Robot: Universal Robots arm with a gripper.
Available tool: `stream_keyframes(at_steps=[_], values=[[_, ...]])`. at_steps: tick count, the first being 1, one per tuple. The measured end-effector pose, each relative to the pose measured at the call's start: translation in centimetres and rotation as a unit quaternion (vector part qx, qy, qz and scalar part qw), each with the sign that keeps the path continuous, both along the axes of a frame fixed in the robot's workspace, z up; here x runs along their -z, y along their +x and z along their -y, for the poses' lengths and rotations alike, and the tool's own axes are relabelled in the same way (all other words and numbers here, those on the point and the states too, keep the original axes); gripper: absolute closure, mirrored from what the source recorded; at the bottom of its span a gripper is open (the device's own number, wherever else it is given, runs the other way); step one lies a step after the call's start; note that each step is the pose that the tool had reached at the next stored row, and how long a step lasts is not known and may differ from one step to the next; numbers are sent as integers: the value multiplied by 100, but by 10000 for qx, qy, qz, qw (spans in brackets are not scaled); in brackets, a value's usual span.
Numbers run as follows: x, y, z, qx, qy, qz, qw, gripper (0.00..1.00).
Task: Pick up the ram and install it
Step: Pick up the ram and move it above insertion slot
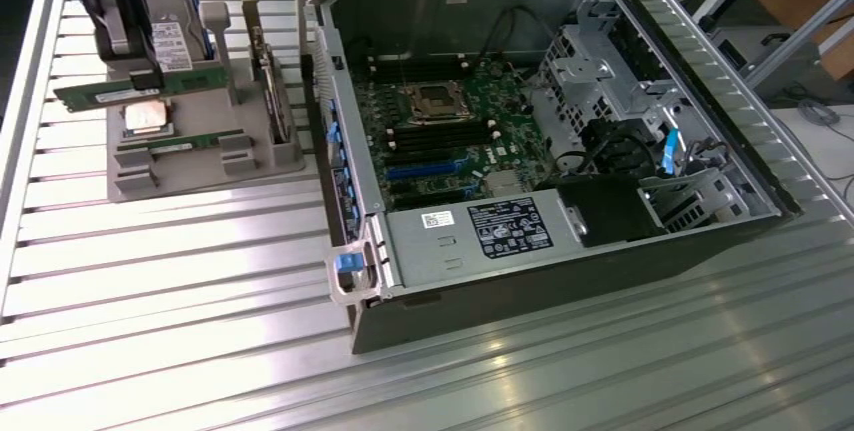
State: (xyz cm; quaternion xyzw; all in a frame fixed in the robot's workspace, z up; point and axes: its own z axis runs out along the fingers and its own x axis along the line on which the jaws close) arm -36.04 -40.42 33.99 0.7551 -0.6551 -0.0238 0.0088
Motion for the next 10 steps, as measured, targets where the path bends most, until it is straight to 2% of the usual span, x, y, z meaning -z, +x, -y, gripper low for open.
stream_keyframes(at_steps=[10], values=[[-43, 0, 0, 0, 0, 0, 10000, 87]])
